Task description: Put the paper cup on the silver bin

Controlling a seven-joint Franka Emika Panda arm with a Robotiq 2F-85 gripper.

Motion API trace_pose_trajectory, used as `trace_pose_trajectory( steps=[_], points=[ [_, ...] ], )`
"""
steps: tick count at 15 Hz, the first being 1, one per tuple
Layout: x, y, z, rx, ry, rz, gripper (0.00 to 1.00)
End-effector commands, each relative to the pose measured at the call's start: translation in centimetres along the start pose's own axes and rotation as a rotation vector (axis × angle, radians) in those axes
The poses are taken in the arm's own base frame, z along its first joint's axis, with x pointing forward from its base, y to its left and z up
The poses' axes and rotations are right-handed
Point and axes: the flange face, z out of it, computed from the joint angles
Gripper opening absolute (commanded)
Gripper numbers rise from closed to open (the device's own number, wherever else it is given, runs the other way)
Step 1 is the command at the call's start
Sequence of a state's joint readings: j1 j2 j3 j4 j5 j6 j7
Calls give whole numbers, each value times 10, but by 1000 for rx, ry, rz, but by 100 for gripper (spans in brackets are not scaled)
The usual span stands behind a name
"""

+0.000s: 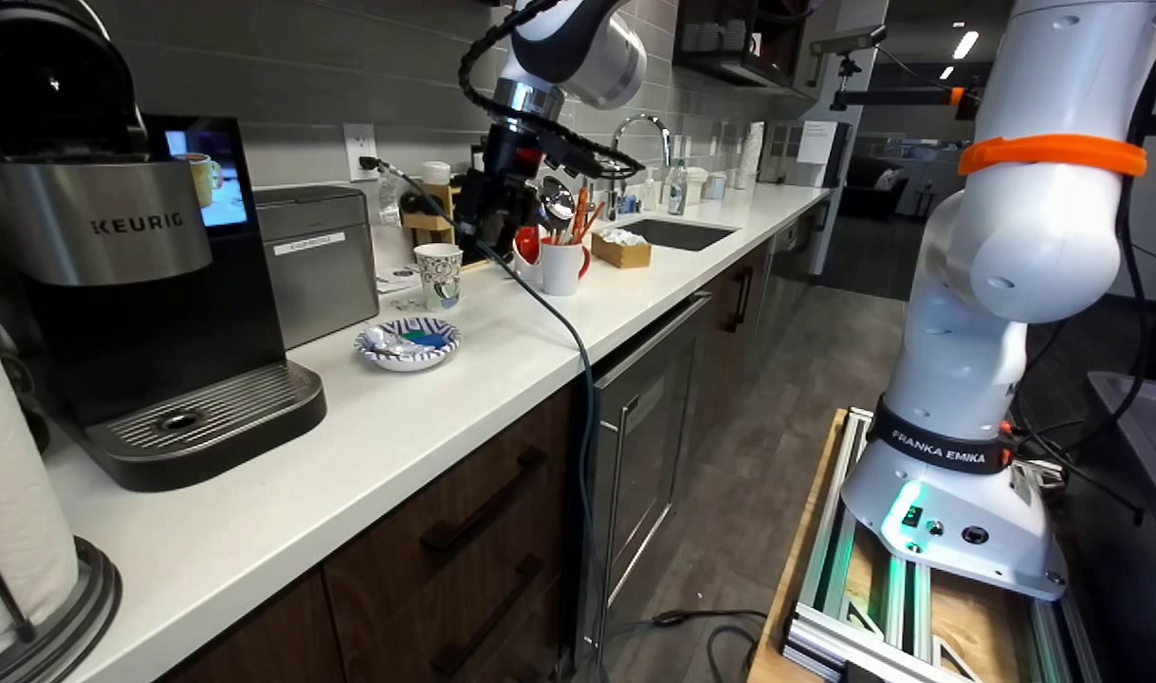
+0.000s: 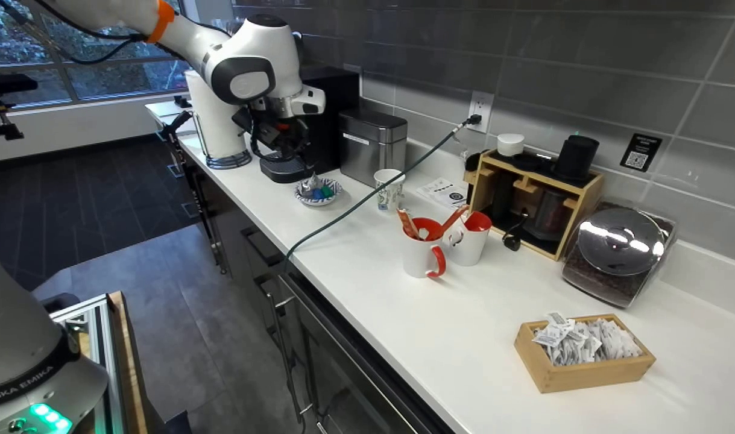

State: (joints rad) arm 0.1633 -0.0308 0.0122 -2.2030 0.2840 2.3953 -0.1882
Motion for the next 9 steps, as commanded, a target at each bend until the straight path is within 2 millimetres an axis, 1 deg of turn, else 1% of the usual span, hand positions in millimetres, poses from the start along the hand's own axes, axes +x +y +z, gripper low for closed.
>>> trace_pose_trajectory(
  steps=[1, 4, 5, 6, 7, 9],
  points=[
    [0, 1, 2, 1, -4, 6, 100],
    [1, 2, 1, 3, -1, 10, 100],
    [10, 1, 7, 8, 55, 62, 100],
    [16, 4, 10, -3, 95, 103, 100],
    [27, 8, 14, -19, 153, 138, 100],
    [43, 14, 22, -57, 224, 141, 100]
  ],
)
